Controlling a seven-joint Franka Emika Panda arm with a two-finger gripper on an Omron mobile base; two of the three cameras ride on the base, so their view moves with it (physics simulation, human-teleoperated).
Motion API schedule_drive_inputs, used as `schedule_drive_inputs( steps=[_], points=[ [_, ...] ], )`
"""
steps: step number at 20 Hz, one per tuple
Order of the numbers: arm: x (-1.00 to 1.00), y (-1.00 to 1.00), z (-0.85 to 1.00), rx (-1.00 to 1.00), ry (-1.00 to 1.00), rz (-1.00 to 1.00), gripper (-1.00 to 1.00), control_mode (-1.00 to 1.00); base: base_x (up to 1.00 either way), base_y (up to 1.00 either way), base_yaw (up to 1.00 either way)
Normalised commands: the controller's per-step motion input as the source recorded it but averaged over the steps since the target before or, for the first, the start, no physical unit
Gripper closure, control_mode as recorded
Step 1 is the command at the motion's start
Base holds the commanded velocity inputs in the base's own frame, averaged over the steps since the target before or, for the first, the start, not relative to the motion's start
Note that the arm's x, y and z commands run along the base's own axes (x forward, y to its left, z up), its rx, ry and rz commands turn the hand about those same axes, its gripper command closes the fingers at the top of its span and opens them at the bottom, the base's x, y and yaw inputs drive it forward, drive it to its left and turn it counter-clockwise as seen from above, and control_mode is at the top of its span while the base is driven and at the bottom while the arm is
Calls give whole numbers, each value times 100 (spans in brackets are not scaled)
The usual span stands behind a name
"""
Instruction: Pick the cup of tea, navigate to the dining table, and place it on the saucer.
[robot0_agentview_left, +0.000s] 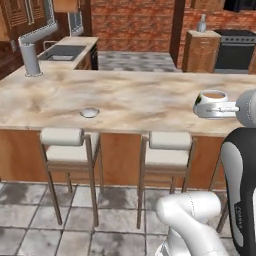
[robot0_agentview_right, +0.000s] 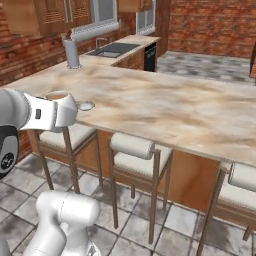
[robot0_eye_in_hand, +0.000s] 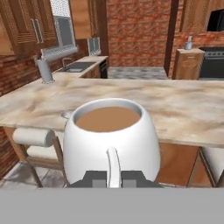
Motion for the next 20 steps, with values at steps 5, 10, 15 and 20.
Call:
schedule_drive_inputs(
  steps=[5, 10, 15, 20],
  points=[
    [0, 0, 0, 0, 0, 0, 100, 100, 50, 99, -36],
    [0, 0, 0, 0, 0, 0, 100, 100, 52, 85, -33],
    [0, 0, 0, 0, 0, 0, 100, 100, 56, 68, -29],
    [0, 0, 0, 0, 0, 0, 100, 100, 57, 53, -25]
  ],
)
